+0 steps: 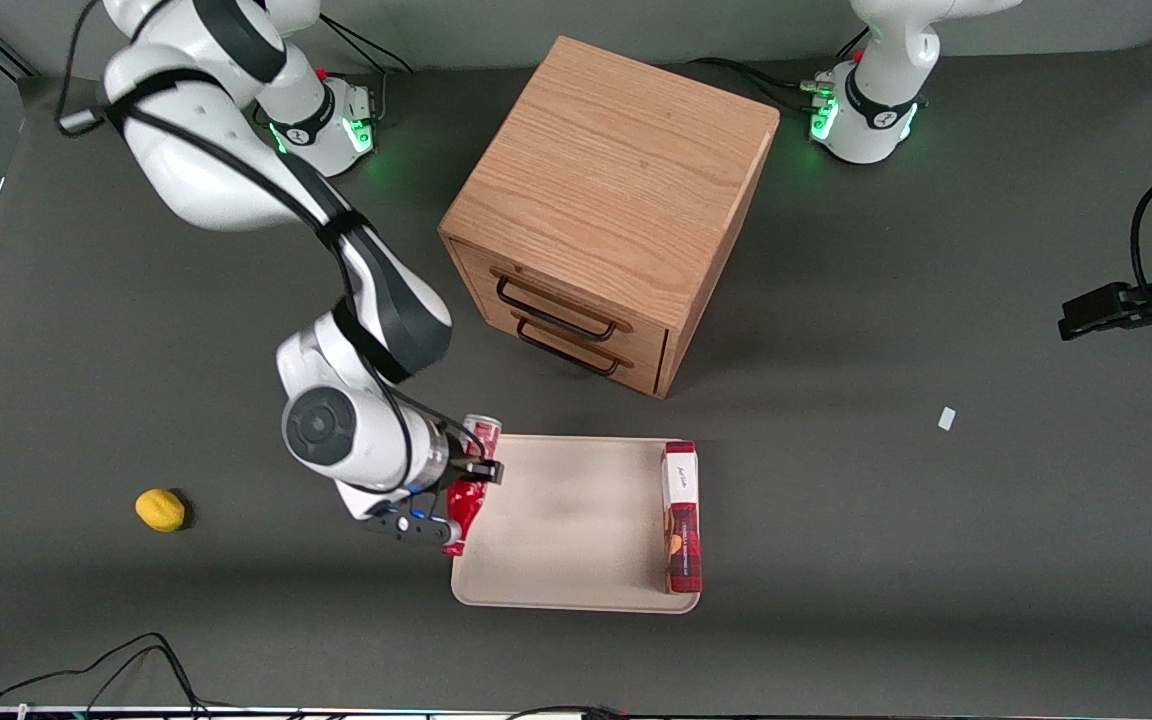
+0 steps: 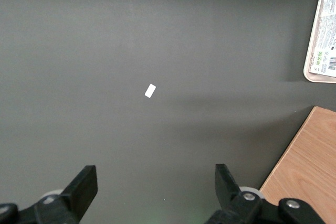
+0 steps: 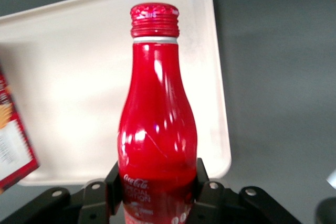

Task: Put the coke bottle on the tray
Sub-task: 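Lower the bottle onto the tray beside the red box and open the gripper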

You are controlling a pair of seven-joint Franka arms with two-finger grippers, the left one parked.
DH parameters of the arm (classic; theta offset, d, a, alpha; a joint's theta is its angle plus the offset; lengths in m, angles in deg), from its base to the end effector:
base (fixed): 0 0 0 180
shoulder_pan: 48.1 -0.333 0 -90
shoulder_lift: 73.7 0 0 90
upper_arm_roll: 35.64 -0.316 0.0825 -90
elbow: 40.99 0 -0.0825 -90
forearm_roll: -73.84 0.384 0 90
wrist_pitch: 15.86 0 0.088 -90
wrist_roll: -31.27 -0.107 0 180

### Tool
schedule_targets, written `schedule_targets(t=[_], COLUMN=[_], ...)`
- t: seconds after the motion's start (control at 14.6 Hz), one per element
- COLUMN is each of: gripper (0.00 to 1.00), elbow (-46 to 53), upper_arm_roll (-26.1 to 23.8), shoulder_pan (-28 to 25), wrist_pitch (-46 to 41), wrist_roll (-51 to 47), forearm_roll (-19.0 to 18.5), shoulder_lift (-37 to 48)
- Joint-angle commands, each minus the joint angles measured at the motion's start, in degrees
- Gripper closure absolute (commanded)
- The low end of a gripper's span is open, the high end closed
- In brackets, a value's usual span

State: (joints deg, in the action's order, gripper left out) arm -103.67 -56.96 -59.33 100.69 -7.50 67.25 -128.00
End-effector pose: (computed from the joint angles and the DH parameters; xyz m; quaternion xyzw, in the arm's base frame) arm 0.7019 0.3274 0.2696 -0.9895 0.1048 0.0367 0.0923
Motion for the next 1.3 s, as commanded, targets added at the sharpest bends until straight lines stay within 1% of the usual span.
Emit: schedule_targets(t=[0.0, 0.34, 0.89, 0.96, 1.03, 1.24], gripper=[1.00, 1.00, 1.00, 0.04, 0.00, 0.00], elbow=[4.06, 4.06, 3.97, 3.97, 3.97, 3.97], upper_arm_roll=[0.23, 3.83, 3.92, 3.92, 4.01, 4.01], shoulder_pan=[-0.37, -0.37, -0.81, -0.81, -0.81, -0.81], wrist_pitch=[2.09, 4.56, 6.93, 6.93, 6.93, 6.93], wrist_roll=[5.00, 8.18, 7.83, 7.66, 7.40, 7.39], forearm_roll=[0.00, 0.09, 0.09, 0.09, 0.00, 0.00], shoulder_lift=[-5.01, -6.43, -7.57, -7.66, -7.66, -7.66])
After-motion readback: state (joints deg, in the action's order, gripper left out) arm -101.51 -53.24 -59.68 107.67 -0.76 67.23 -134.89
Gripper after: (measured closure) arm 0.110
